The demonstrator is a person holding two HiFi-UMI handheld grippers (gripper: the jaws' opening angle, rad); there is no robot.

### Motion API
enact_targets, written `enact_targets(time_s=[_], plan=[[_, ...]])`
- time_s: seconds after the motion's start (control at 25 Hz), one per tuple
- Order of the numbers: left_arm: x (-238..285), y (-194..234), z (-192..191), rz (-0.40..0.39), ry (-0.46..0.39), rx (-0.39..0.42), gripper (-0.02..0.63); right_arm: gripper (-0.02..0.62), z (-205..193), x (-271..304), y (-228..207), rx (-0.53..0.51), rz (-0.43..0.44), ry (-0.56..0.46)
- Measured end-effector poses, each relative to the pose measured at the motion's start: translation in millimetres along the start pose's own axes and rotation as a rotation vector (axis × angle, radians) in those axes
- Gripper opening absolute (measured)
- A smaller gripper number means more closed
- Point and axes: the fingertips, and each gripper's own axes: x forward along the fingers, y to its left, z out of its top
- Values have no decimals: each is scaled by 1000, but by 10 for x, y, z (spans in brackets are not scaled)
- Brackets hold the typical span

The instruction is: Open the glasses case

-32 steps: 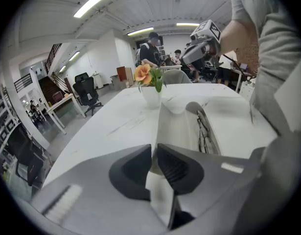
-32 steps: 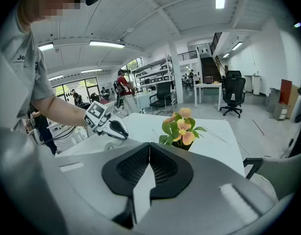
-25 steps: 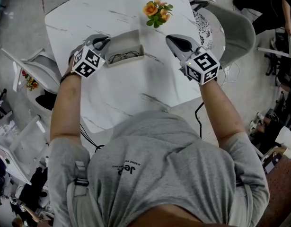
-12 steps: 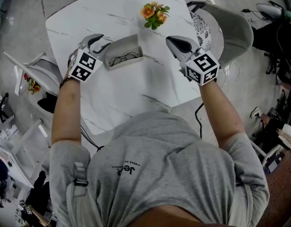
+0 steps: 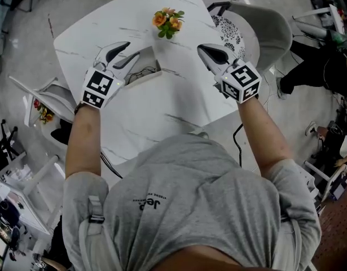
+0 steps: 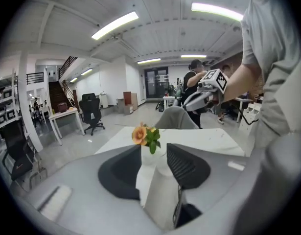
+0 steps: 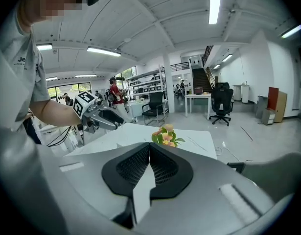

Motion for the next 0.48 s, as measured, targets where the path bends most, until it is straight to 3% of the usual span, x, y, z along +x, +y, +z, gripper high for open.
enact_targets(time_s=[0.24, 0.48], plan=[[190, -528, 685, -68, -100, 32, 185, 3, 24, -745, -144, 12, -86, -49], [392, -1342, 1602, -185, -221, 62, 146, 3, 58, -1867, -336, 32, -231, -104]])
